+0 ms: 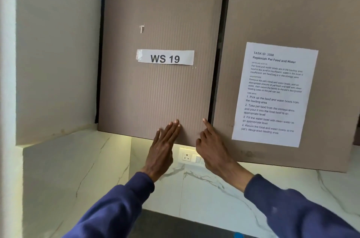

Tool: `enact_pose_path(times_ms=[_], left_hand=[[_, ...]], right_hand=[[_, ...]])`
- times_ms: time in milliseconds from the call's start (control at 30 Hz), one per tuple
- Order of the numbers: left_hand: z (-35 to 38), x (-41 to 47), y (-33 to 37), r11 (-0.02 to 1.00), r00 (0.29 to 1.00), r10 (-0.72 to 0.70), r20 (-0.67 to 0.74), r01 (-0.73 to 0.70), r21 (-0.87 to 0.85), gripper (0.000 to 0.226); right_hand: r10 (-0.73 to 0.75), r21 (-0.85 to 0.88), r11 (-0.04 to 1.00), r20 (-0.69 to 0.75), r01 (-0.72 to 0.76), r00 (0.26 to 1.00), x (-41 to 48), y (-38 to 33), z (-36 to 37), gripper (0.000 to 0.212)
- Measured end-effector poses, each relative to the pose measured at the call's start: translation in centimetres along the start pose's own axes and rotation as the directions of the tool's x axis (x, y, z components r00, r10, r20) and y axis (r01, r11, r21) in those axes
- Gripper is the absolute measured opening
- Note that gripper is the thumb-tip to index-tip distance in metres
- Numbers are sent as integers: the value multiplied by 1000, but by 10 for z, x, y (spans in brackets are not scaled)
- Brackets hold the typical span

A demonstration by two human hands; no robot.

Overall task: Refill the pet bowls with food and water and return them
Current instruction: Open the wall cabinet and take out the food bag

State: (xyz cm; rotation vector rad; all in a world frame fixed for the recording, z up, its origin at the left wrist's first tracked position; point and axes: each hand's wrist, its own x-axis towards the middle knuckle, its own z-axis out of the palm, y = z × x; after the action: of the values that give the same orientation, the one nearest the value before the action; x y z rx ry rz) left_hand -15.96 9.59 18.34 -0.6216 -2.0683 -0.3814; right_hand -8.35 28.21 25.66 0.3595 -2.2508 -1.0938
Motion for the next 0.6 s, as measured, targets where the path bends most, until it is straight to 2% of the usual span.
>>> enact_pose_path(times_ms=[100, 200, 267, 333, 433, 467, 533, 600], left_hand=[[-5, -1, 0, 1000, 999, 25, -25, -25, -13, 84], [-5, 2, 5, 998, 998, 39, -47, -41, -40, 75], [-6, 7, 7, 997, 997, 54, -53, -57, -51, 76], [-6, 13, 8, 995, 996, 72, -45, -75, -59, 80], [-6, 21, 9, 991, 991, 113, -69, -118, -69, 82], [-5, 24, 12, 988, 989, 128, -76, -134, -75, 81], [-4, 29, 18, 988, 987, 136, -90, -142, -63, 82], [-3, 35, 24, 989, 988, 130, -86, -136, -57, 89]], right_hand=[[-23, 78, 997, 110, 14, 994, -38, -1, -30, 13], [63, 69, 995, 179, -76, 982, -72, -2, -60, 20], [111, 19, 992, 337, -124, 935, -84, -1, -85, 18], [208, -29, 975, 477, -221, 854, -93, 5, -108, 6], [429, -213, 902, 548, -377, 718, -115, 15, -131, 34], [489, -259, 871, 544, -418, 682, -124, 18, -134, 52], [503, -274, 860, 599, -430, 623, -135, 25, -142, 90], [512, -243, 846, 617, -474, 597, -141, 28, -143, 106]])
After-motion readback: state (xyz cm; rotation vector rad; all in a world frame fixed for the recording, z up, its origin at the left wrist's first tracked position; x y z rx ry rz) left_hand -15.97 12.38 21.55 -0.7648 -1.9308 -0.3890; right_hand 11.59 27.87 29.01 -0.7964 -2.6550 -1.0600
